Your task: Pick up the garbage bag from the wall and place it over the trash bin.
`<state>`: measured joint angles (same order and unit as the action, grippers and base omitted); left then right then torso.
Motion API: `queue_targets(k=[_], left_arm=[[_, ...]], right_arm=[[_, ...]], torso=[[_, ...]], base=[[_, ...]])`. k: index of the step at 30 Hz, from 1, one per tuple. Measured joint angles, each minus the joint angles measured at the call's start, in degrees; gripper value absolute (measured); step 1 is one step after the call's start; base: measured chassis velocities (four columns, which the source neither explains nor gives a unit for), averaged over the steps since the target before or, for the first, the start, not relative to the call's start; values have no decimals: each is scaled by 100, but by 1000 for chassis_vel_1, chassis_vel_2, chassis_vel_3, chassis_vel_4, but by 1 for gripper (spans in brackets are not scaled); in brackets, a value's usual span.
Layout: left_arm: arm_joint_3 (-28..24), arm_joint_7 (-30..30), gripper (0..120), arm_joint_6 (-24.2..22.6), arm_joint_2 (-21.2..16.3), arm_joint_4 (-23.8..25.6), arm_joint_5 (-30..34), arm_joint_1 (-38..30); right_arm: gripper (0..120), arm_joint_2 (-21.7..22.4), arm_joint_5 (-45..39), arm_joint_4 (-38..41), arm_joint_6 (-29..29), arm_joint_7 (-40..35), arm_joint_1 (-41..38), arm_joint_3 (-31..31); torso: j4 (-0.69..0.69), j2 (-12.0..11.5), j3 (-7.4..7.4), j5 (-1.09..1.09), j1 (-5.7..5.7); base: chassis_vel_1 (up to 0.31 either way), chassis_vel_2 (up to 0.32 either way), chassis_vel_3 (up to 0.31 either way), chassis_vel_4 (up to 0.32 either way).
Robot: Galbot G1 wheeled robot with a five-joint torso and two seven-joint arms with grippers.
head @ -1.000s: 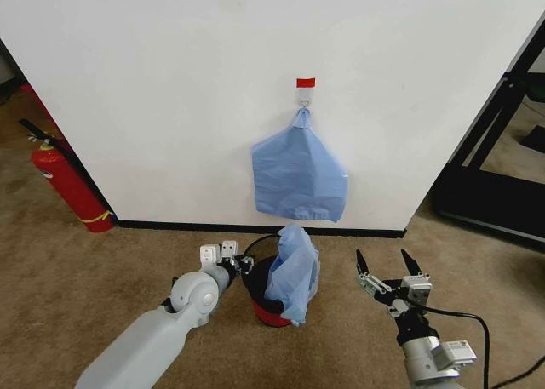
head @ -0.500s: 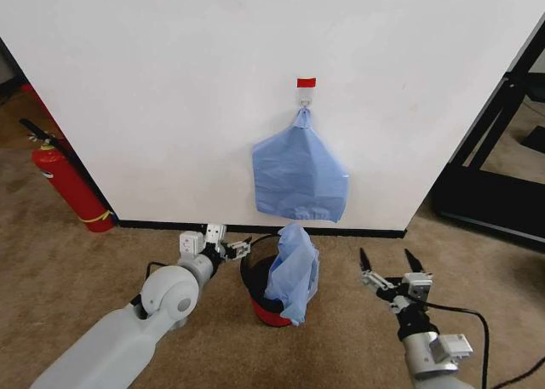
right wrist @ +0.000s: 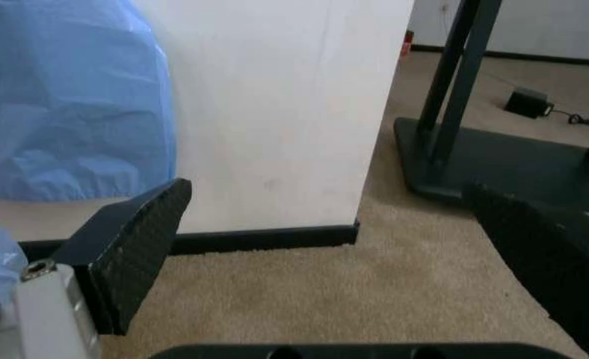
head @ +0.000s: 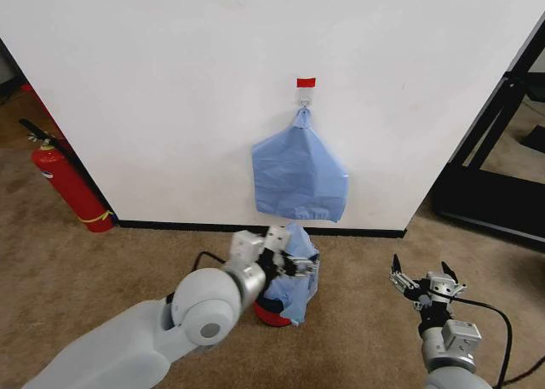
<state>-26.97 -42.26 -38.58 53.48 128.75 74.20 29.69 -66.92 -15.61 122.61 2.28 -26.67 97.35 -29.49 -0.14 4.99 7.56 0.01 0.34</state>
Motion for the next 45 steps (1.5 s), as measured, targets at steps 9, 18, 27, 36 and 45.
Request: queue_targets(k=[9, 18, 27, 36, 45], left_arm=[[-585, -373, 82, -197, 758, -1155, 112, -568], [-559, -415, 56, -362, 542, -1383, -71, -438], [-499, -417, 23, -330, 572, -1364, -117, -227], [-368, -418, 0, -252, 581, -1394, -77, -115], [-325, -410, 0, -181, 571, -1415, -91, -111]], right_arm=[[100, -76, 41, -79, -35, 25, -97, 80], [100, -51, 24, -53, -65, 60, -134, 132], [100, -23, 22, -69, -53, 62, -234, 256], [100, 112, -218, -141, 69, 122, -303, 547], [100, 900, -1590, -202, 1166, 542, -1294, 1052]], torso=[[0, -1, 0, -1, 0], [3, -1, 0, -1, 0], [2, -1, 0, -1, 0], [1, -1, 0, -1, 0], [7, -1, 0, 0, 0]], base=[[0, 0, 0, 0], [0, 0, 0, 0], [0, 0, 0, 0], [0, 0, 0, 0], [0, 0, 0, 0]])
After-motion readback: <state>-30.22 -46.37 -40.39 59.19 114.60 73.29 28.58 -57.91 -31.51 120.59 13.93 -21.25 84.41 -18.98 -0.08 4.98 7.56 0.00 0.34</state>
